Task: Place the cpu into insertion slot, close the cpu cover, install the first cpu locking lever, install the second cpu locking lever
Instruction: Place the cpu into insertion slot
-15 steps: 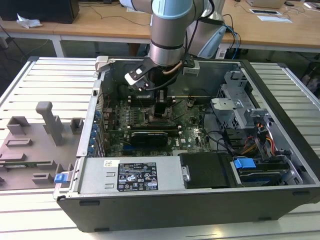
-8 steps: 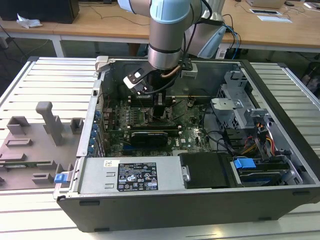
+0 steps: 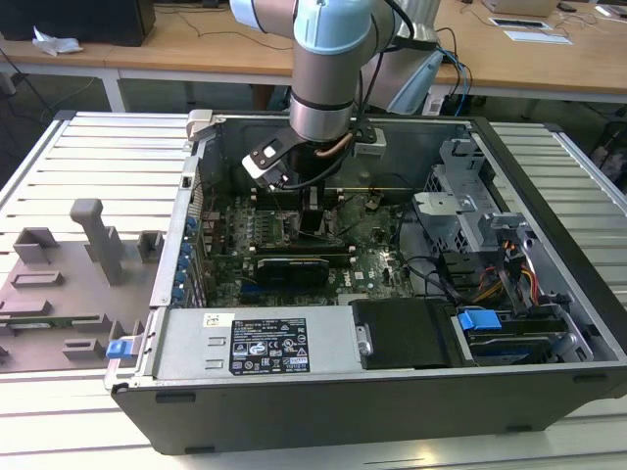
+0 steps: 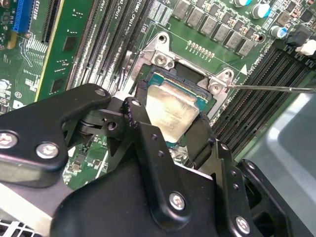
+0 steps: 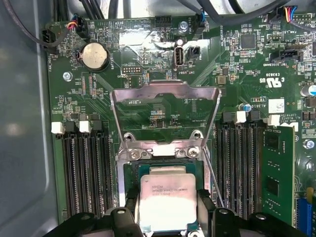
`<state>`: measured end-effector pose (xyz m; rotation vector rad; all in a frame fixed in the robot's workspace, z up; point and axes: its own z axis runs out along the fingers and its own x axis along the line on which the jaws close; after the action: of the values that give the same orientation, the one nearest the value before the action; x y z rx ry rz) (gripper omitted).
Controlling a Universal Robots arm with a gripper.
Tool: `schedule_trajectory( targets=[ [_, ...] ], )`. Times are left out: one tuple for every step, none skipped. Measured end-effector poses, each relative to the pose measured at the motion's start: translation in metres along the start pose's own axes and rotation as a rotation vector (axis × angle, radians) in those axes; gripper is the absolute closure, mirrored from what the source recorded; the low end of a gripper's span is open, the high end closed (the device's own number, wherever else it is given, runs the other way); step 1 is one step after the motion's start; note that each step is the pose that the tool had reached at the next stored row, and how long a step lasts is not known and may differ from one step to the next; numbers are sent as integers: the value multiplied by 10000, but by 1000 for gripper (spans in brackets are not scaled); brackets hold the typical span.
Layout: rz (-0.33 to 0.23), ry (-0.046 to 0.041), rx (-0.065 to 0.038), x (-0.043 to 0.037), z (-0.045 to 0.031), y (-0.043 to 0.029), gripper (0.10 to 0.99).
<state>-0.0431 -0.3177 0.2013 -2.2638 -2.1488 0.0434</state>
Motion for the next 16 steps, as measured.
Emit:
schedule_trajectory(
  targets=[
    [1,-1,0,0,0,0,541],
    [1,1,-1,0,1,0,541],
    [1,1,-1,0,1,0,529],
    [1,1,-1,0,1,0,529],
    [1,1,-1,0,1,0,467],
    [0,0,-1,0,1,0,467],
    [-4,1,-1,-2,1,-1,467],
    [-4,-1,0,-2,0,-1,467],
    [-5,-3,1,-3,-6,-1,467],
    [-6,-1,0,-2,-20,-1,467],
    [-7,0,0,-2,-62,-2,467],
    [-7,0,-1,4,-99,-4,467],
    [-7,-1,0,9,-117,-5,467],
    [-7,-1,0,13,-137,-5,482],
    [-7,0,-1,15,-180,-7,545],
    [-6,0,-1,16,-228,-9,608]
  ],
)
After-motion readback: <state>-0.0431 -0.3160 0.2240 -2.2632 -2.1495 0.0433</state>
